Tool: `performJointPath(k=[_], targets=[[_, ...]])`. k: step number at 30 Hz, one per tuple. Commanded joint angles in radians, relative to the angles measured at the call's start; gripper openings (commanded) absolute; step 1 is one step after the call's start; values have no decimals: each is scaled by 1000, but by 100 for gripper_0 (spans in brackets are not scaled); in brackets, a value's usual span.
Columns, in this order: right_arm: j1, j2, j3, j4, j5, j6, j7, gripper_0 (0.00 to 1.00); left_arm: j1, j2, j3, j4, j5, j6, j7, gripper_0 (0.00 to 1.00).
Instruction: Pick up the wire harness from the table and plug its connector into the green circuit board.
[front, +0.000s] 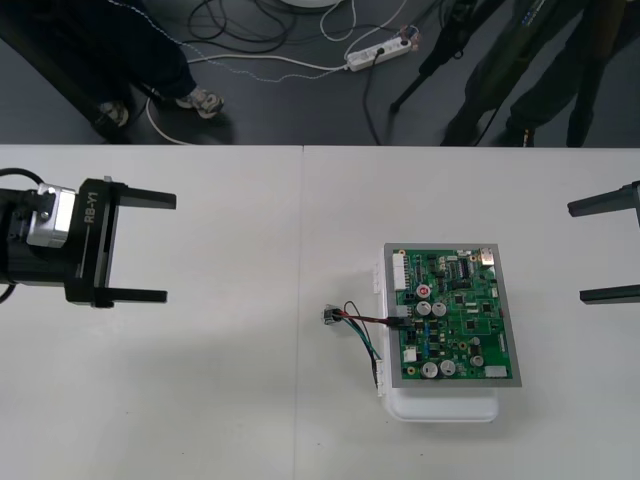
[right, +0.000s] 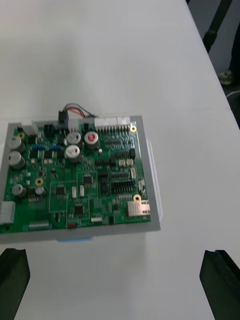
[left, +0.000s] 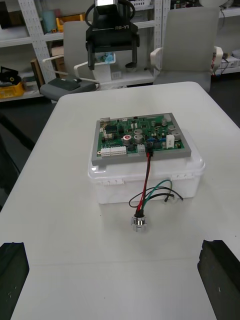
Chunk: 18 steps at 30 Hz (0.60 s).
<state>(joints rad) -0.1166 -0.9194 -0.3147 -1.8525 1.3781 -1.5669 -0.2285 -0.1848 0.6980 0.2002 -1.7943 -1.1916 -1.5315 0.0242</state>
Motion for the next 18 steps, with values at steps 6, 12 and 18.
performJointPath(k=[6,12,18], targets=[[-23,-33,-35,10,-122,-4,17,100,16,175,41,-134,17,-39,226,100],[2,11,-34,-13,-149,-4,17,100,15,213,38,-186,-19,-39,244,100],[49,14,-34,-90,-159,8,3,100,13,198,35,-223,-83,-39,261,100]])
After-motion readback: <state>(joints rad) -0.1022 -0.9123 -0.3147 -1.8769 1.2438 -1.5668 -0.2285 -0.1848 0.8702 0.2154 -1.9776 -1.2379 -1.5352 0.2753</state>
